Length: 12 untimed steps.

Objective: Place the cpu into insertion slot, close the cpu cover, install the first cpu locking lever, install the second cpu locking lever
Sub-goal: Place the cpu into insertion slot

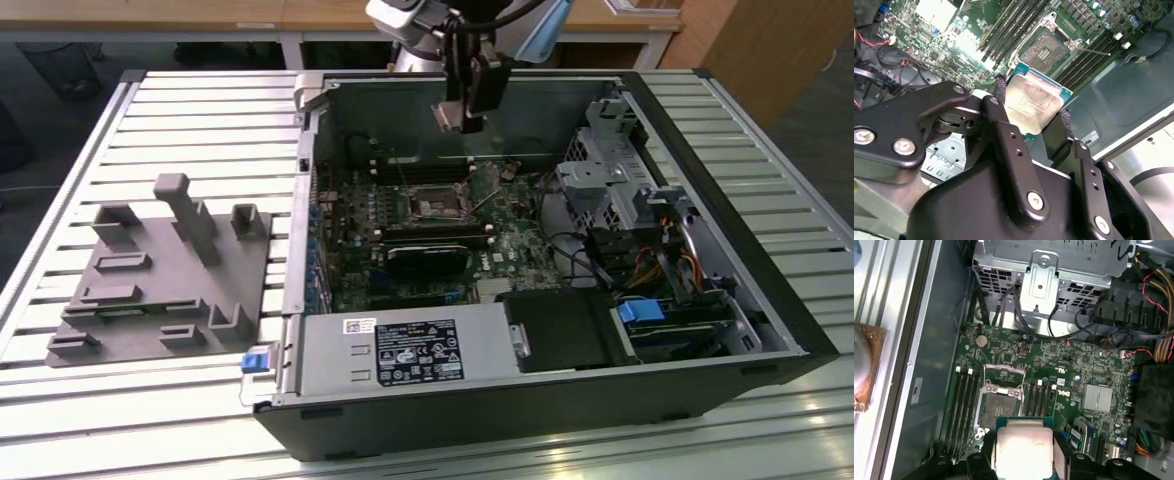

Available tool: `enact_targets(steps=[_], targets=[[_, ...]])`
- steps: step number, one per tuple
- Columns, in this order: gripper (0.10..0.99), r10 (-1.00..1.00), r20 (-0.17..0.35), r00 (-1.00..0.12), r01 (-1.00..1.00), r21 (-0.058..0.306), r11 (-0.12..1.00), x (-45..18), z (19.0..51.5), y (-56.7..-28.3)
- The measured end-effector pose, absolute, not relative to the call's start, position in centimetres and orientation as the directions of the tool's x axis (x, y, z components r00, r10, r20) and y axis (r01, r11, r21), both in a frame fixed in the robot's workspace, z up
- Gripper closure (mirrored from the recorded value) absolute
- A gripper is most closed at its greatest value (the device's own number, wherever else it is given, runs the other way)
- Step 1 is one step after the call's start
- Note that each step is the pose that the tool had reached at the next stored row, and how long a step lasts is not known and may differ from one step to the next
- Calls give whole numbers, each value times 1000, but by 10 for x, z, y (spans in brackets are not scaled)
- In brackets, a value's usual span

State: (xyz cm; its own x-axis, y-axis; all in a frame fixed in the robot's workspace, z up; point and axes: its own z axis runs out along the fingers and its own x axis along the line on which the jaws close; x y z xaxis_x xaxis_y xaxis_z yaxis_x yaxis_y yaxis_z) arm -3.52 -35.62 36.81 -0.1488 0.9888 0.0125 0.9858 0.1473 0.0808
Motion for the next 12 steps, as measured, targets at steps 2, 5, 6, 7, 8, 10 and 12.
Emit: enact_targets(steps=[2, 5, 6, 7, 8, 10, 12], targets=[[545, 990, 12, -142, 987, 81, 140, -35, 366, -356], [545, 990, 6, -139, 987, 79, 138, -35, 364, -356], [545, 990, 4, -139, 987, 79, 139, -35, 363, -356], [545, 990, 2, -139, 987, 79, 139, -35, 363, -356], [545, 990, 0, -139, 987, 79, 139, -35, 362, -356], [545, 990, -2, -139, 987, 78, 139, -35, 361, -356], [545, 990, -2, -139, 987, 78, 139, -35, 359, -356]])
